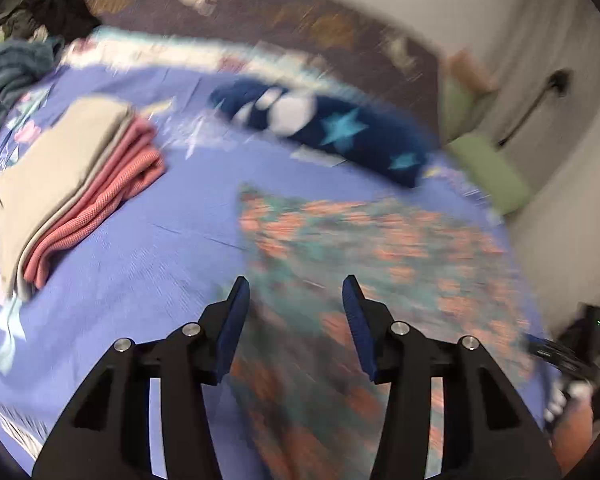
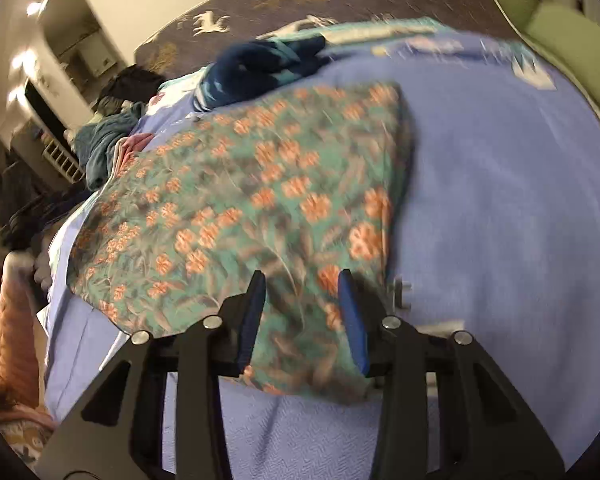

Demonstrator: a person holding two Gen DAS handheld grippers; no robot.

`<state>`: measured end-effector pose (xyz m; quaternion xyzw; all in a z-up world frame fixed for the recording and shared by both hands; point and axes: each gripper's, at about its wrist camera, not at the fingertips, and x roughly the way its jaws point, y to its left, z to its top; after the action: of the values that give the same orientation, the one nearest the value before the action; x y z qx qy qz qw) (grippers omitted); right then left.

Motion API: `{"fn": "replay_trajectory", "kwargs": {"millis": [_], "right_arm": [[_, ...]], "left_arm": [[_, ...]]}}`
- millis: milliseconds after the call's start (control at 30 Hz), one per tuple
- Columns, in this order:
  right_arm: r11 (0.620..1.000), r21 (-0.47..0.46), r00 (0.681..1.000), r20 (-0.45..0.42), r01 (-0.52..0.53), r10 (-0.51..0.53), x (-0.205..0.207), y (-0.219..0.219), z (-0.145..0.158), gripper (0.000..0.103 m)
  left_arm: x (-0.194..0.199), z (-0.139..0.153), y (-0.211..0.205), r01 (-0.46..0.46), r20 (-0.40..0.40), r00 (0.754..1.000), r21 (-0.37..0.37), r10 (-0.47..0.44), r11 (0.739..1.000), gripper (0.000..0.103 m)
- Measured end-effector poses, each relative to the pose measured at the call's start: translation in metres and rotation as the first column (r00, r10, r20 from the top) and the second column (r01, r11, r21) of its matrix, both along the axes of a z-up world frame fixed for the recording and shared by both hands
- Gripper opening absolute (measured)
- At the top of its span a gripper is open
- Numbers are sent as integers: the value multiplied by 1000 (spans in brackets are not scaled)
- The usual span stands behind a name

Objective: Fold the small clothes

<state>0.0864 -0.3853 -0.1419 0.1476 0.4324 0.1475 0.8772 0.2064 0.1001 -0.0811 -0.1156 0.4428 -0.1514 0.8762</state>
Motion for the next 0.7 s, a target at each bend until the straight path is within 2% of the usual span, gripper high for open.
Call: {"fn": "replay_trajectory", "kwargs": {"millis": [33,67,100,133,200,267,367,433,467,500,567,700], "right_arm": [[1000,6,1000,5,12,-12,-2,0,0,38],[1000,1,1000,10,18,-18,-4,2,1,39],[1000,-7,1000,12,20,-20,-5,4,1,39],[999,-29,1000,16,20,-20,-7,7,1,40],[995,-99,999,30,15,-12,-11,13,0,39],[991,-136,999,51,18,-11,-16,12,-2,39],[995,-85,998,52,50,-45,-19,2,-6,40],[995,-69,997,44,73,-70,-22,-1,-5,40],[994,-72,996,41,83,-80,-24,-1,-3,40],[992,-80,995,40,93,-90,-26,1,-1,40],[988,-110,993,57,111,-105,-35,7,7,43],[988,-133,989,135,83,-65,-52,28,29,44]], "left_arm": [[17,-11,0,-17,-51,999,10,18,1000,49],[27,-16,0,-21,-64,998,10,21,1000,44],[32,-14,-1,-27,-42,999,38,29,999,8],[36,-12,0,-28,-41,999,67,31,997,4],[41,-11,8,-74,-35,996,77,77,994,4],[37,-17,12,-68,-17,997,76,69,995,4],[18,-13,12,-47,50,998,99,42,994,4],[5,-7,17,-43,66,997,72,38,996,9],[-6,0,21,-34,78,996,43,30,999,17],[-18,6,25,-23,95,995,16,21,1000,30],[-46,18,35,-2,139,990,-24,5,1000,44],[-92,16,41,67,129,990,-93,-55,993,48]]}}
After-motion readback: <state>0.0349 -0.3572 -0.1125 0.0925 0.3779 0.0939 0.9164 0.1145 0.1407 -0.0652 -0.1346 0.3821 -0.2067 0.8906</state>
